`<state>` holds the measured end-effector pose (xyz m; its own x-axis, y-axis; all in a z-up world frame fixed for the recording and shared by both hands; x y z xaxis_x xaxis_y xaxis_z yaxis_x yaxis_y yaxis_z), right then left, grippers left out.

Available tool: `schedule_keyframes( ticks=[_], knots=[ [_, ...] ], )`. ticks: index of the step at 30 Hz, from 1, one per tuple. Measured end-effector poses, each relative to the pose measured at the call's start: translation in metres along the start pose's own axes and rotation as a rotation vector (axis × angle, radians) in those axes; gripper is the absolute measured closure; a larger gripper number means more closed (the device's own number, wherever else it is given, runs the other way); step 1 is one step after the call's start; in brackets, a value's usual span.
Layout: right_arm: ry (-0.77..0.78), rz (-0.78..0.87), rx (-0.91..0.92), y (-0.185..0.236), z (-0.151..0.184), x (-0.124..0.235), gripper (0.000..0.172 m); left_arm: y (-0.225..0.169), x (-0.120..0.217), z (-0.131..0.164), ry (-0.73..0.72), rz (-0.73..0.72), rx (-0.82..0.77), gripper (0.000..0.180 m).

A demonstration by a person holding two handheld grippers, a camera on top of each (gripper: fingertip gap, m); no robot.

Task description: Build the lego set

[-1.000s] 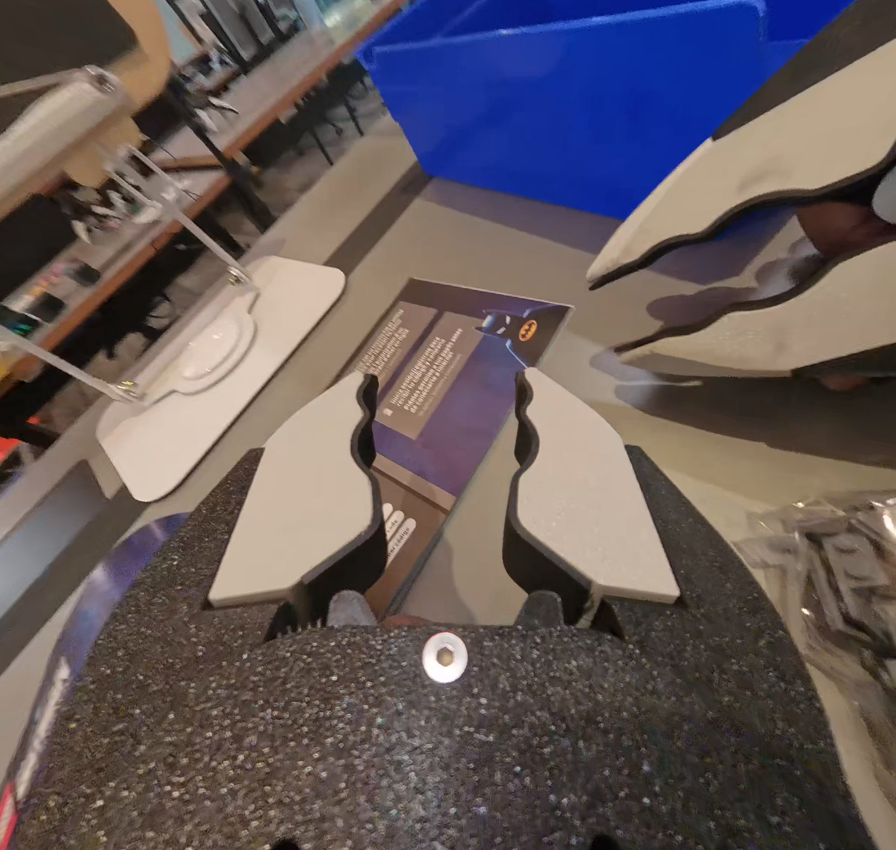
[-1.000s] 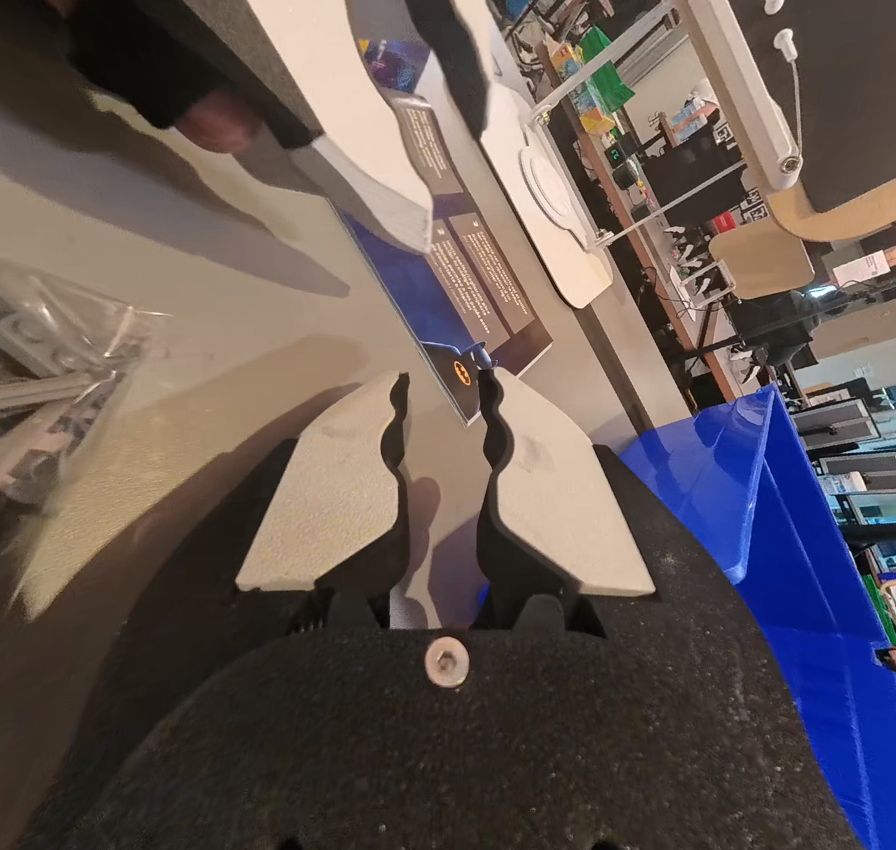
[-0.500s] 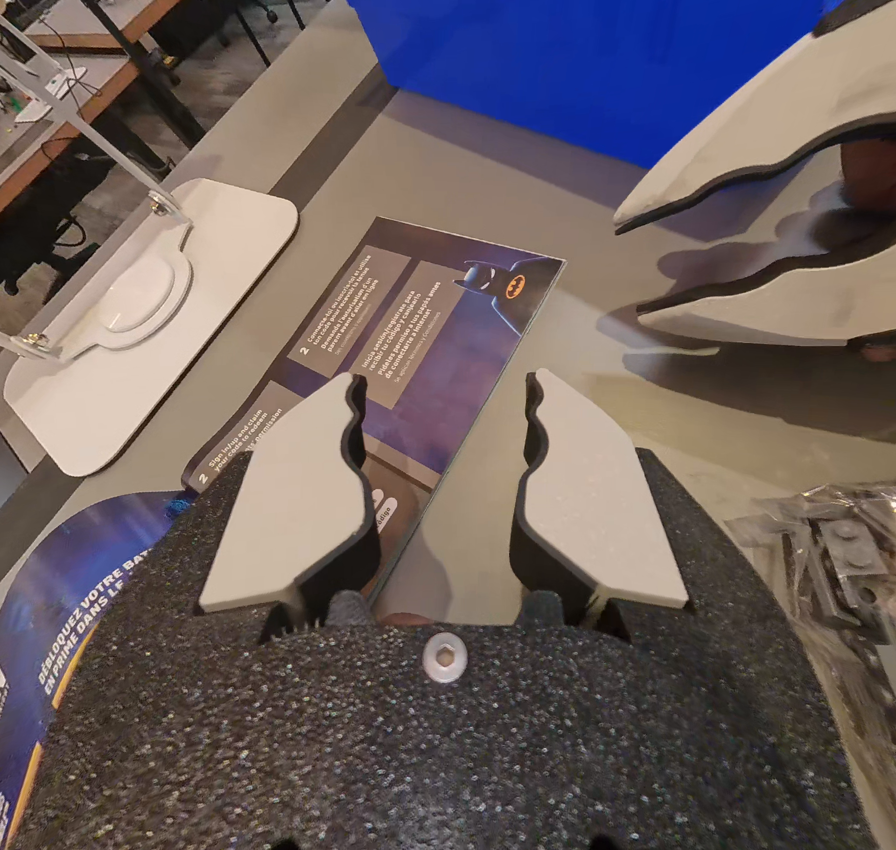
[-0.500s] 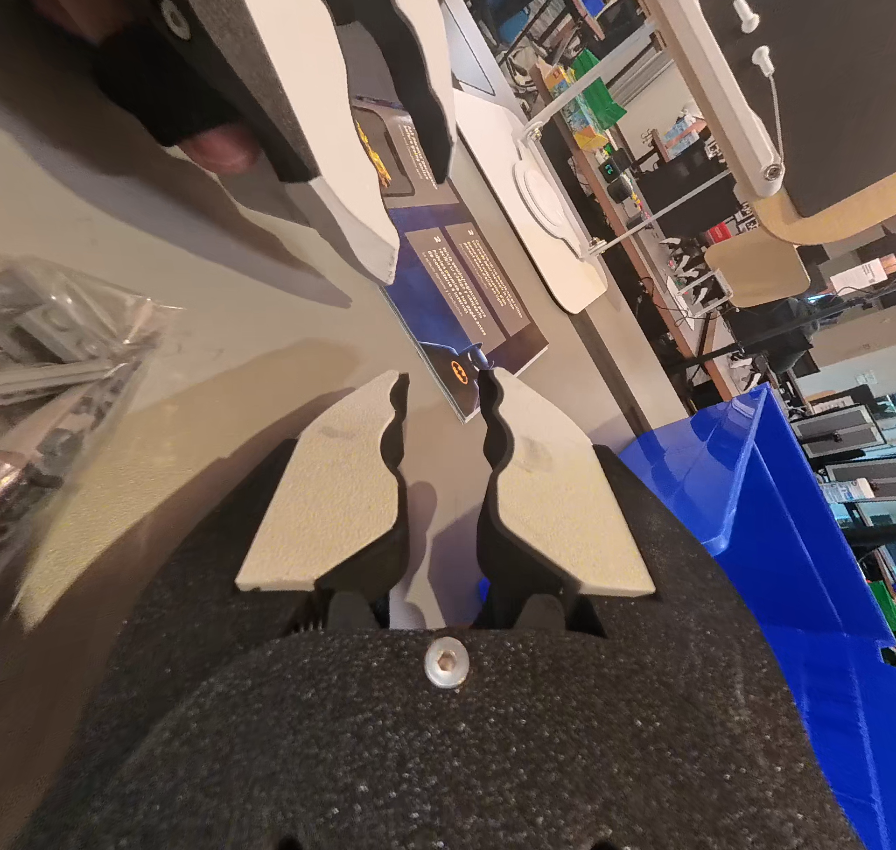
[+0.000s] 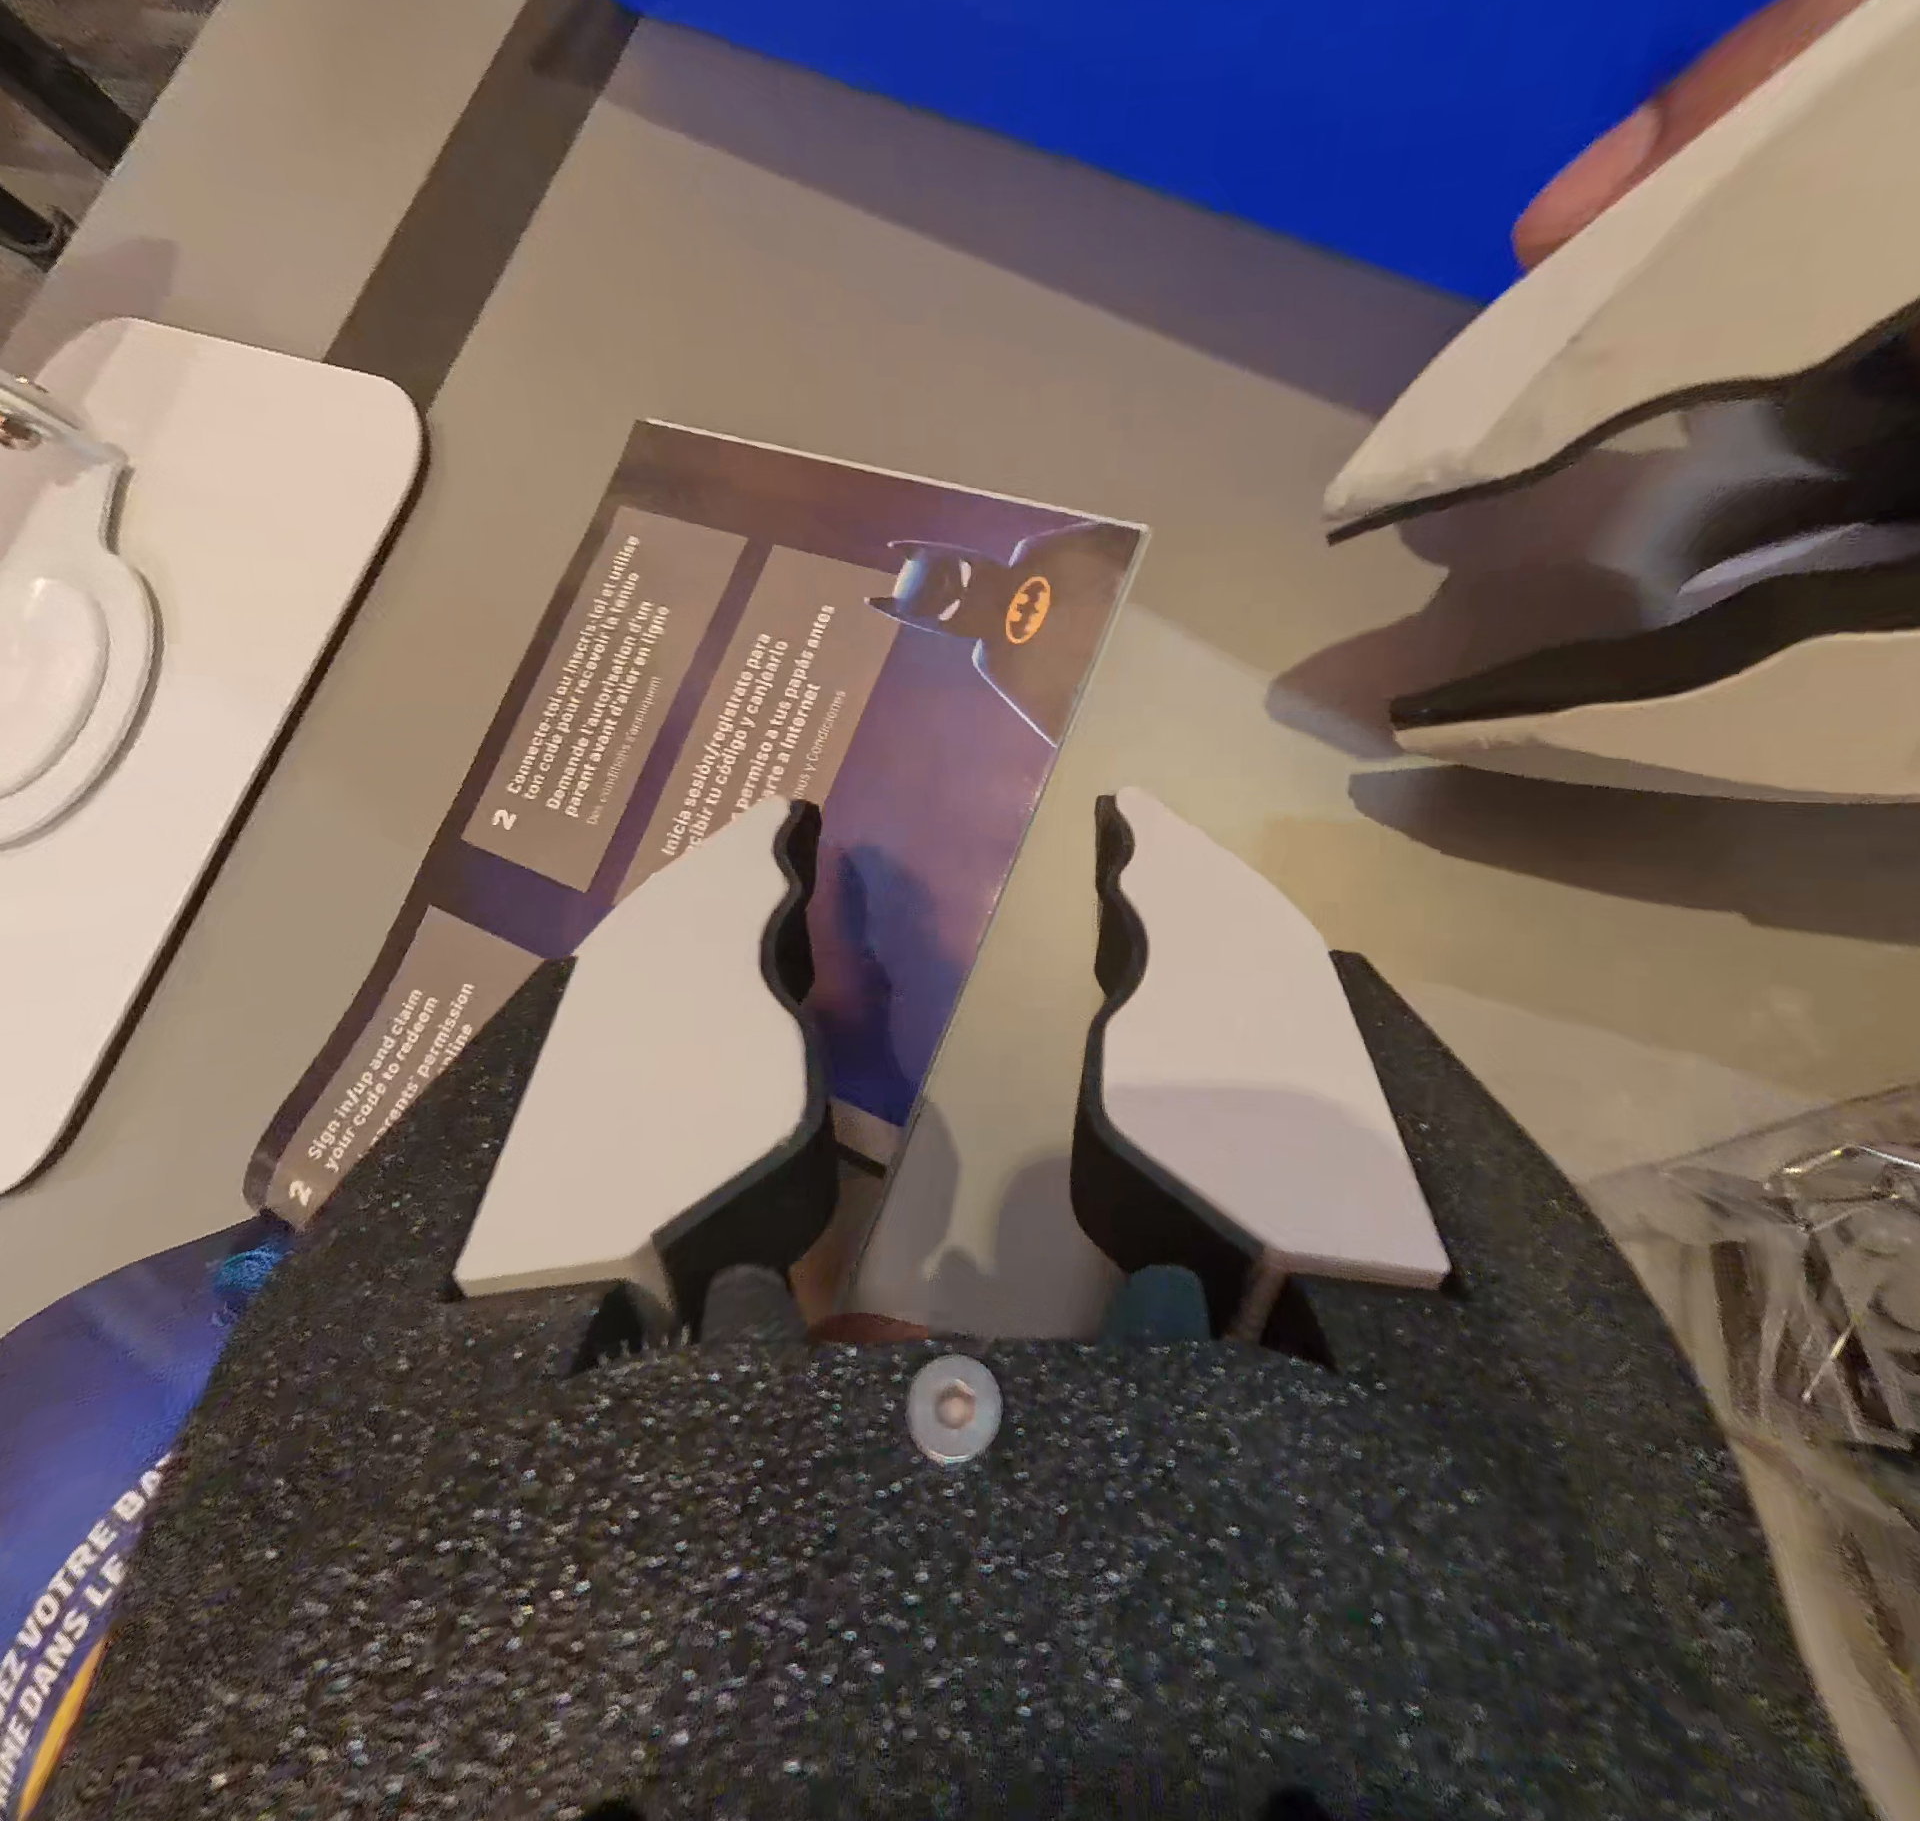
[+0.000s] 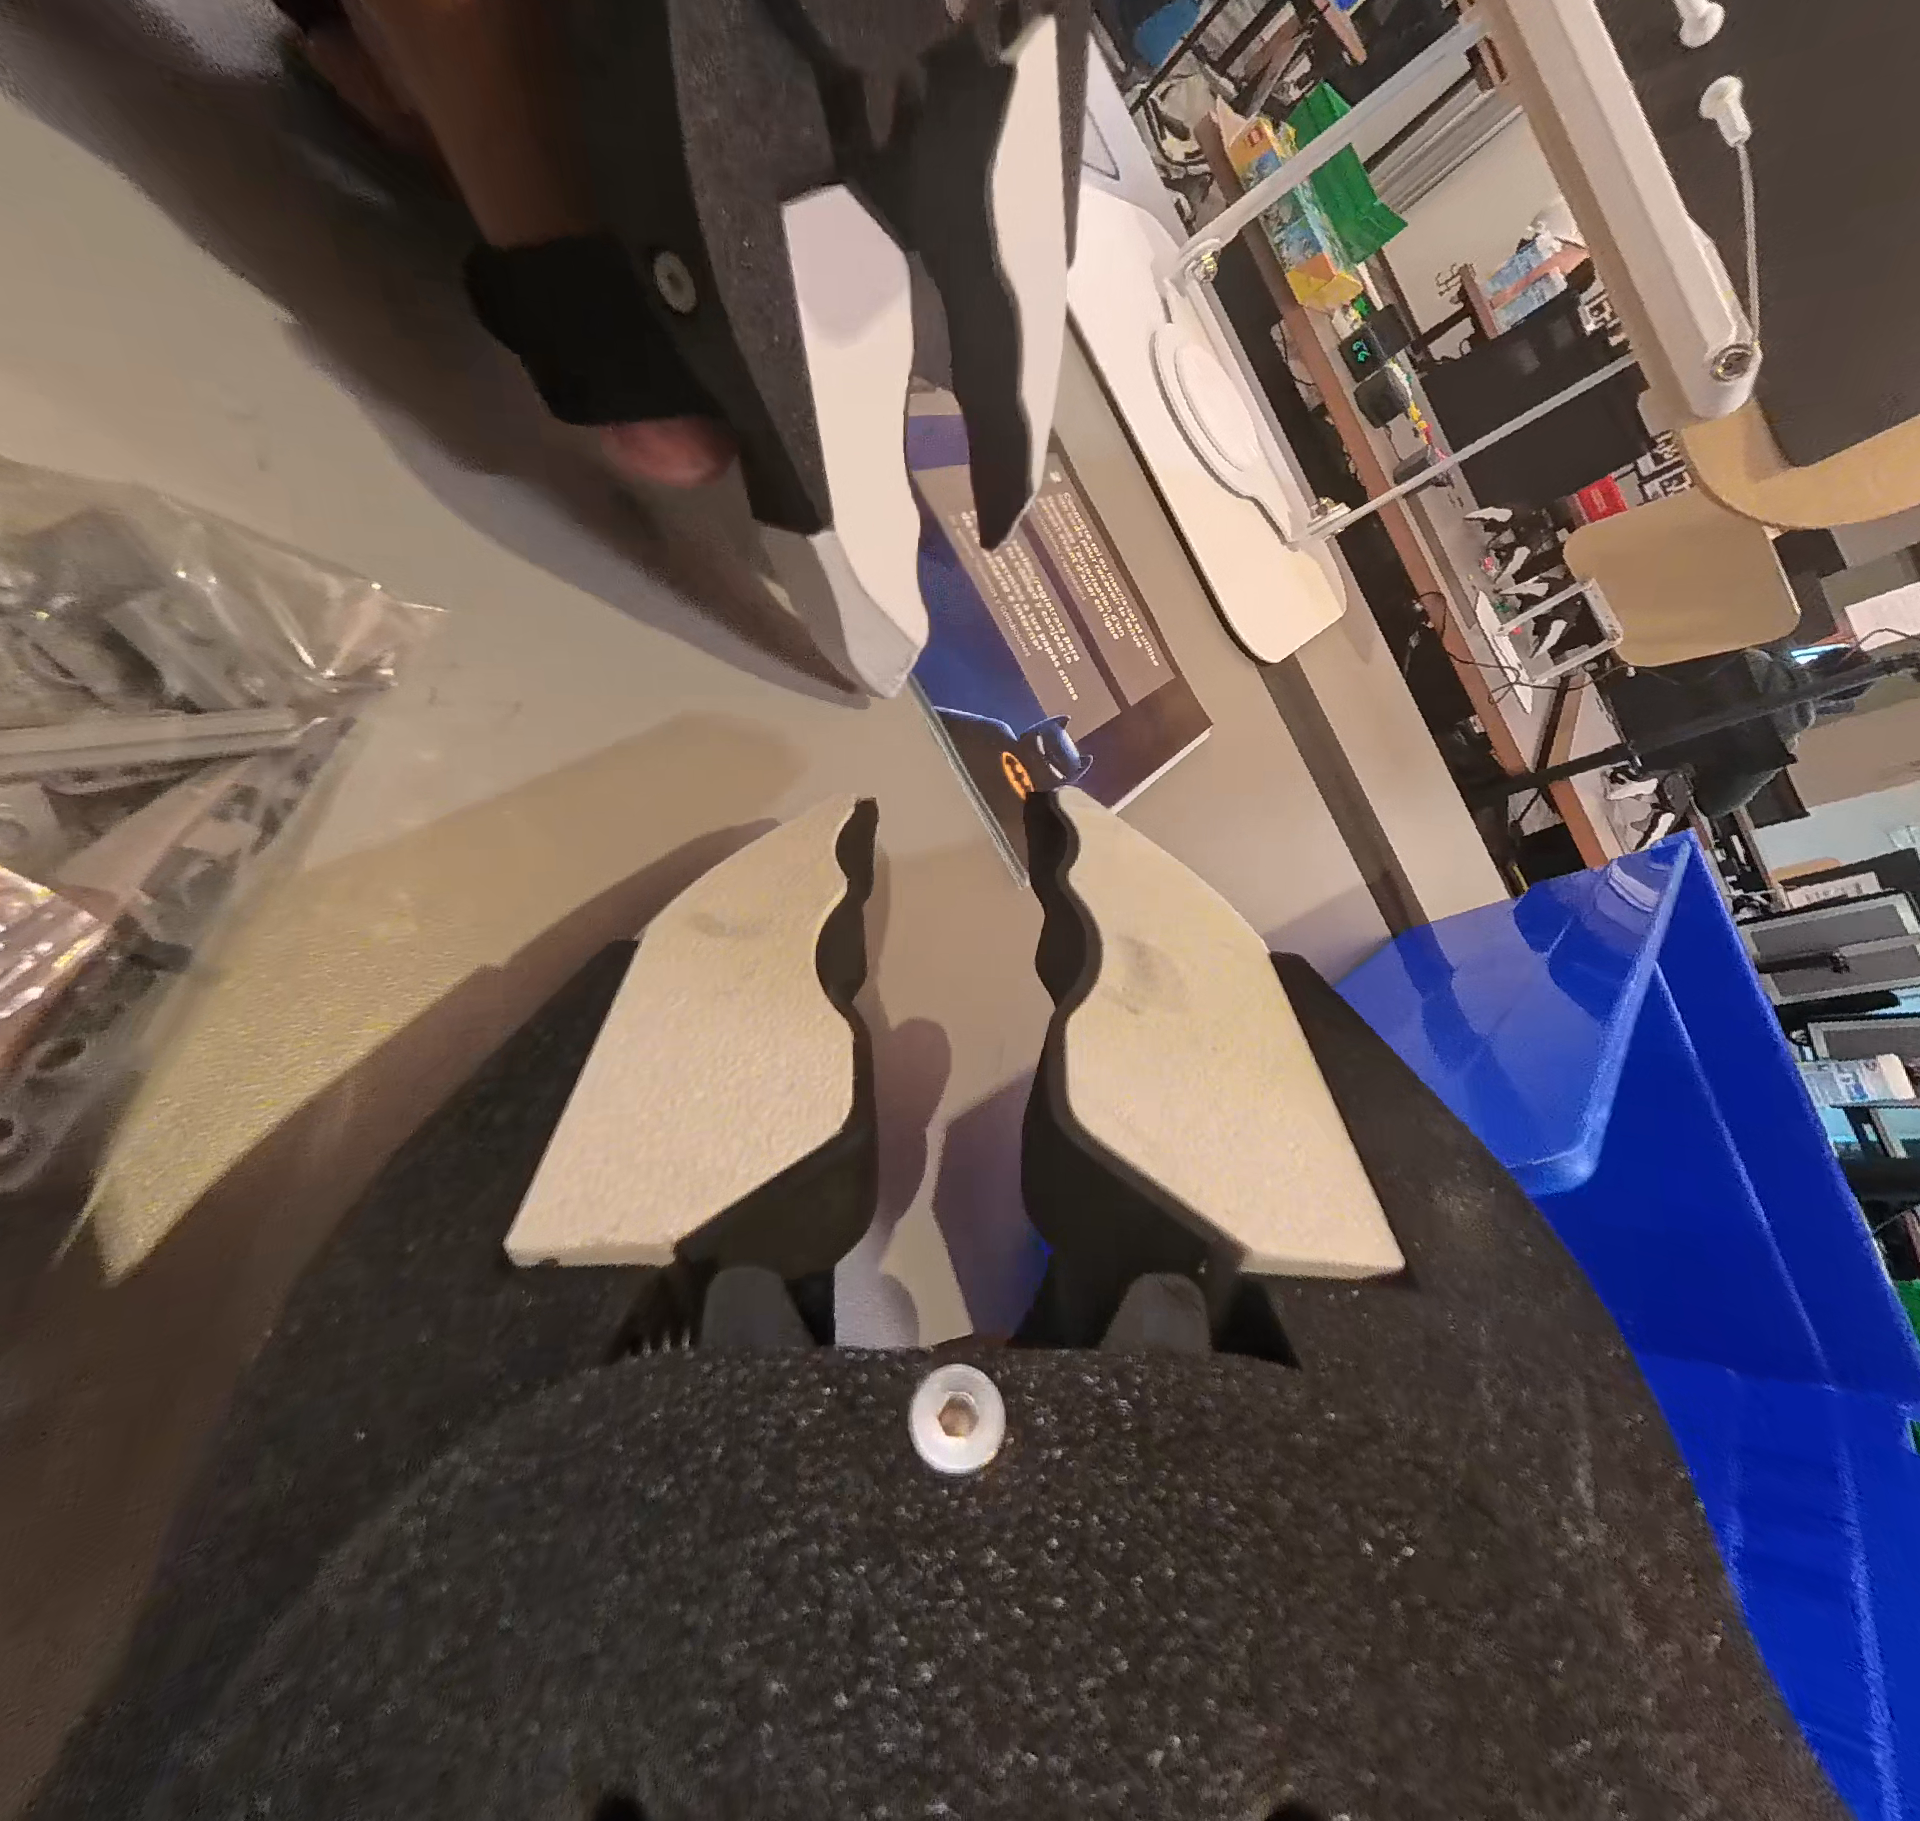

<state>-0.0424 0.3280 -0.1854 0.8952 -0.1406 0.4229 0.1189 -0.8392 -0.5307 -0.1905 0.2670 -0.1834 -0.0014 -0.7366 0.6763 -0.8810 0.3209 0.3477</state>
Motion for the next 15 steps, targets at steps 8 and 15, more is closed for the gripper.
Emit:
schedule_keyframes(
  ticks=[8, 15],
  knots=[
    [0.012, -0.017, 0.022, 0.002, 0.0006, -0.0013, 0.143, -0.0017, -0.0023, 0.0002, 0.009, 0.023, -0.012, 0.151],
    [0.013, -0.023, 0.02, 0.0019, 0.0008, -0.0013, 0.143, -0.0075, -0.0011, 0.0, -0.004, 0.008, -0.064, 0.169]
  ],
)
Point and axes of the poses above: each gripper's, where its closed fingertips meet, x back along the fingers, z out of its underside, y = z × x across the jaws, the point moved 10 cm from there along x, back along the fingers, and after that the axes turned 10 degrees about -x, right-handed, at the moved point
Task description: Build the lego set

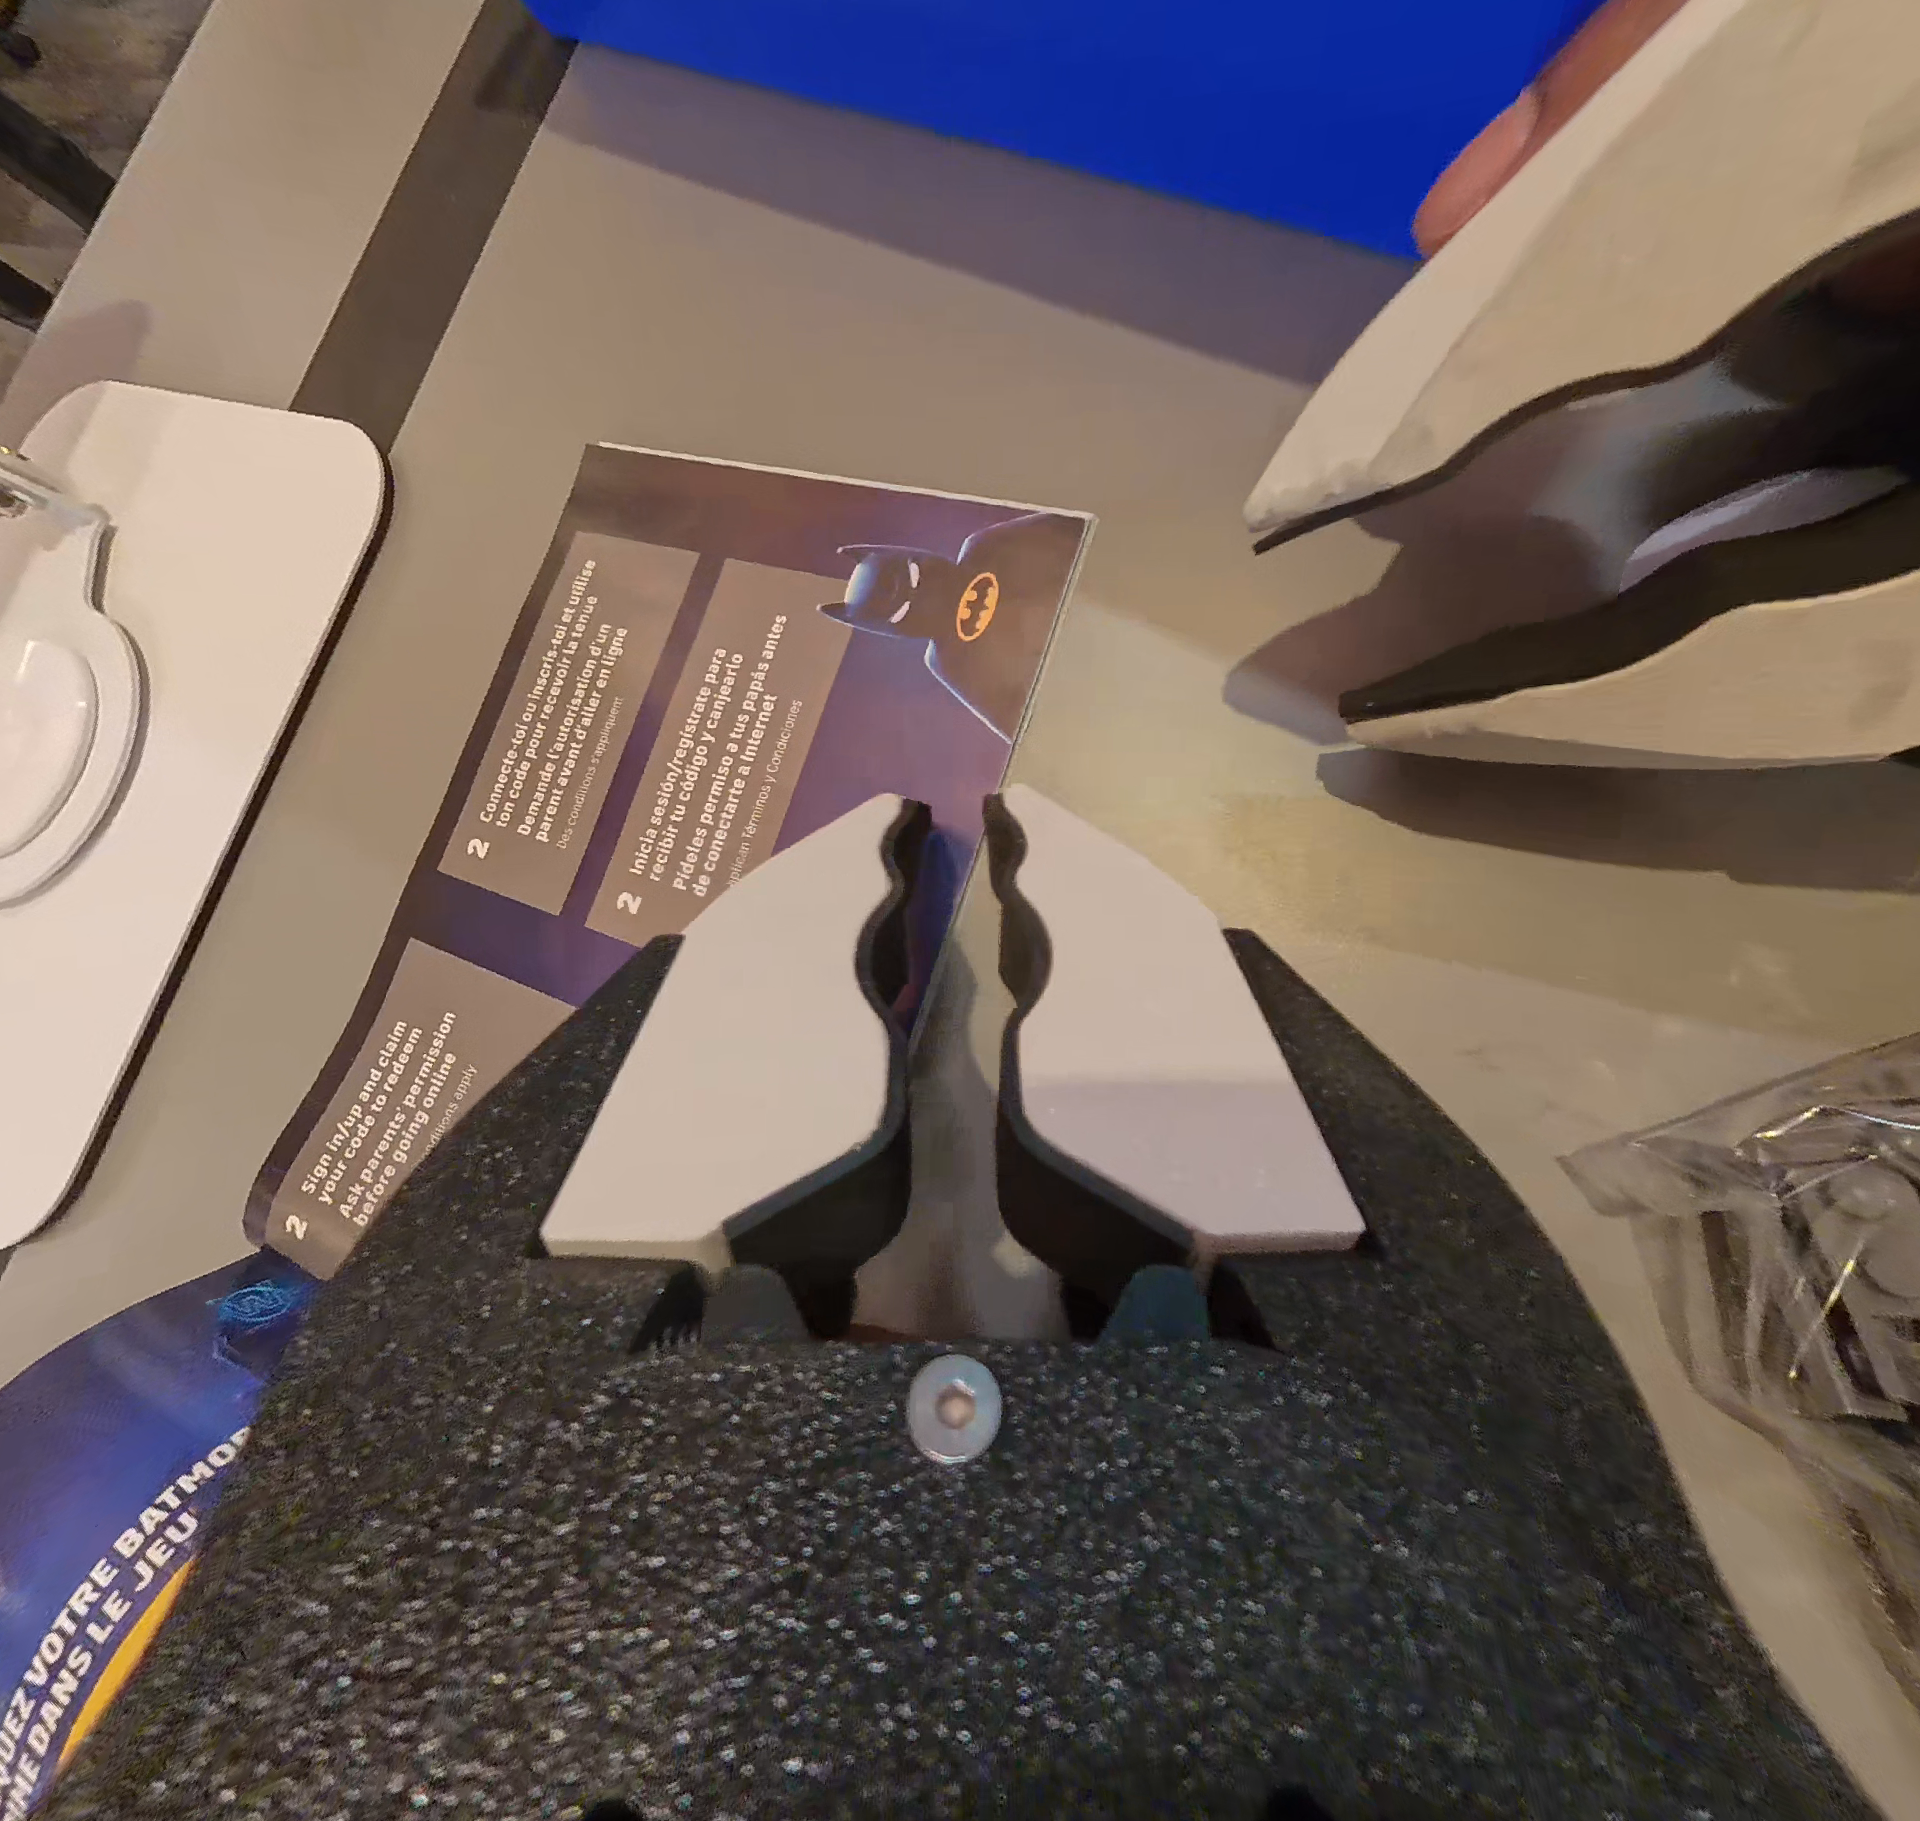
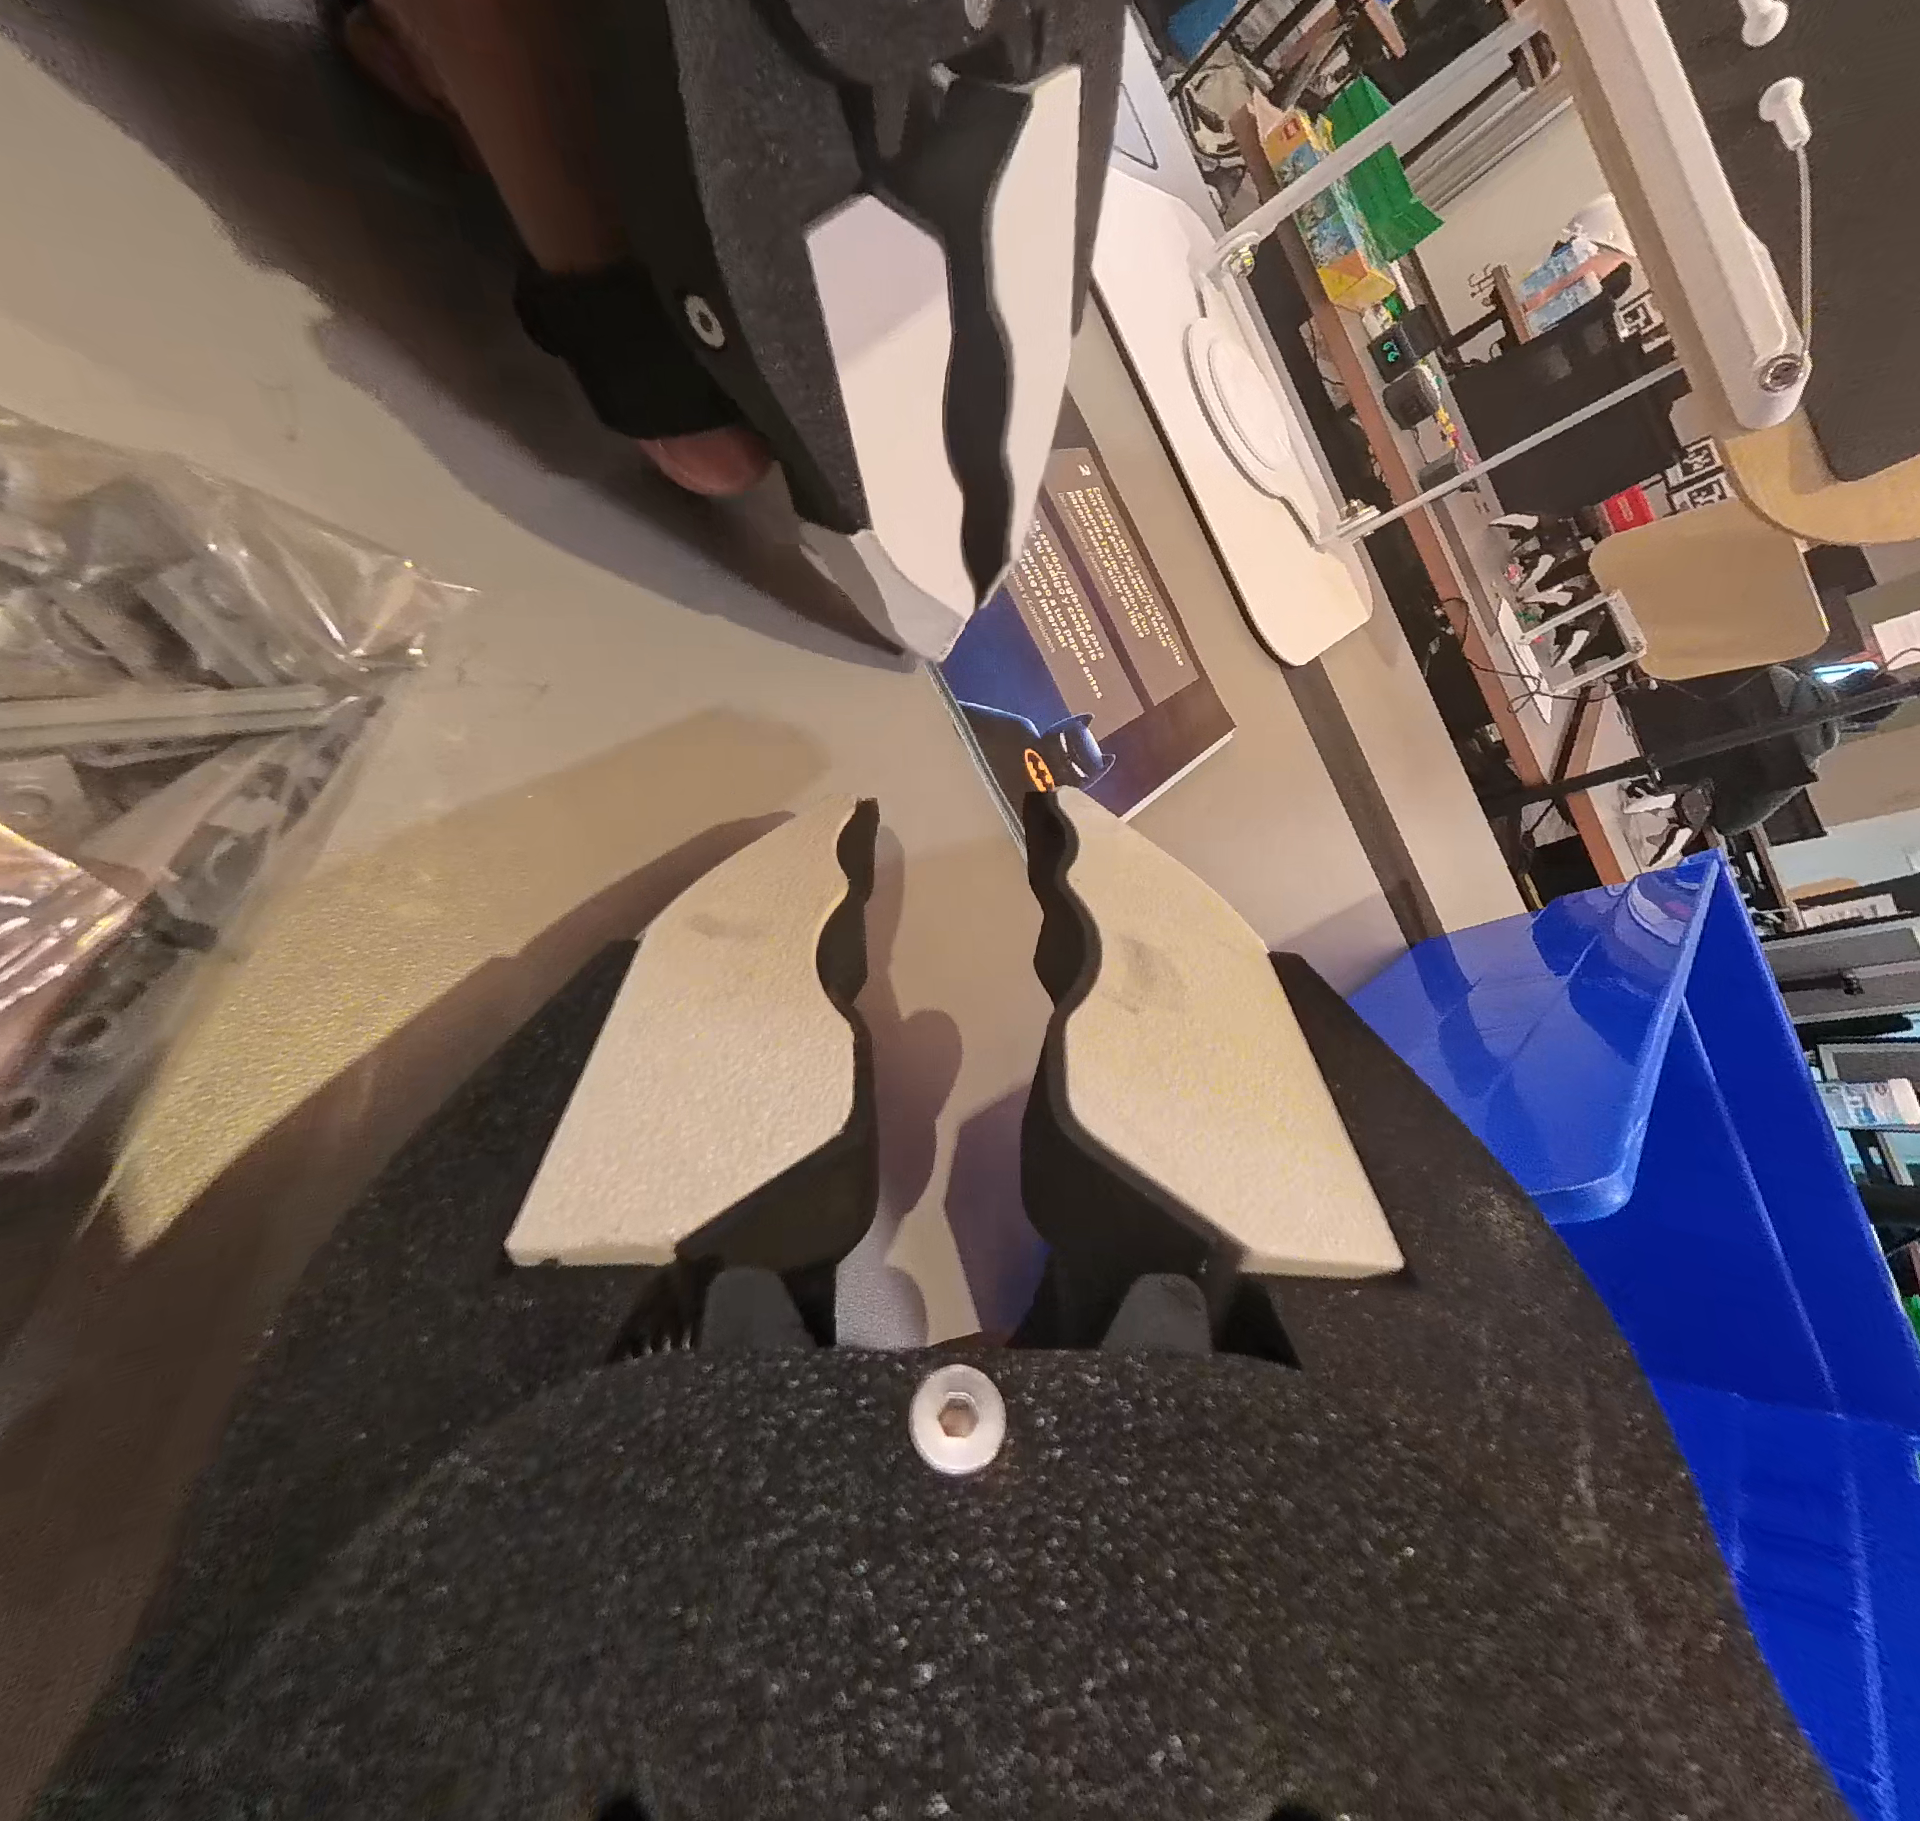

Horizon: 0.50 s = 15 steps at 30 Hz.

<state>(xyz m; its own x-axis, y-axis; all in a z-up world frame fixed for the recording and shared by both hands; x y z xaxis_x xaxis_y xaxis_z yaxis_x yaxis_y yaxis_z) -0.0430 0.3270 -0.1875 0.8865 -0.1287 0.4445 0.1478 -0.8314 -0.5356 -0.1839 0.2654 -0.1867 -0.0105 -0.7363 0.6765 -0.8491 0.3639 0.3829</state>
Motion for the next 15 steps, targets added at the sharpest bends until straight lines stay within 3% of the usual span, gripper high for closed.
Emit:
schedule_keyframes(
  ticks=[10, 15],
  knots=[
    [0.005, -0.001, 0.019, 0.0018, -0.0002, -0.0007, 0.143, -0.0024, 0.0005, 0.0006, -0.007, 0.009, -0.026, 0.18],
    [0.007, 0.013, 0.043, 0.0043, -0.0014, -0.002, 0.145, -0.0021, 0.0012, 0.0006, -0.019, 0.015, -0.027, 0.174]
  ],
)
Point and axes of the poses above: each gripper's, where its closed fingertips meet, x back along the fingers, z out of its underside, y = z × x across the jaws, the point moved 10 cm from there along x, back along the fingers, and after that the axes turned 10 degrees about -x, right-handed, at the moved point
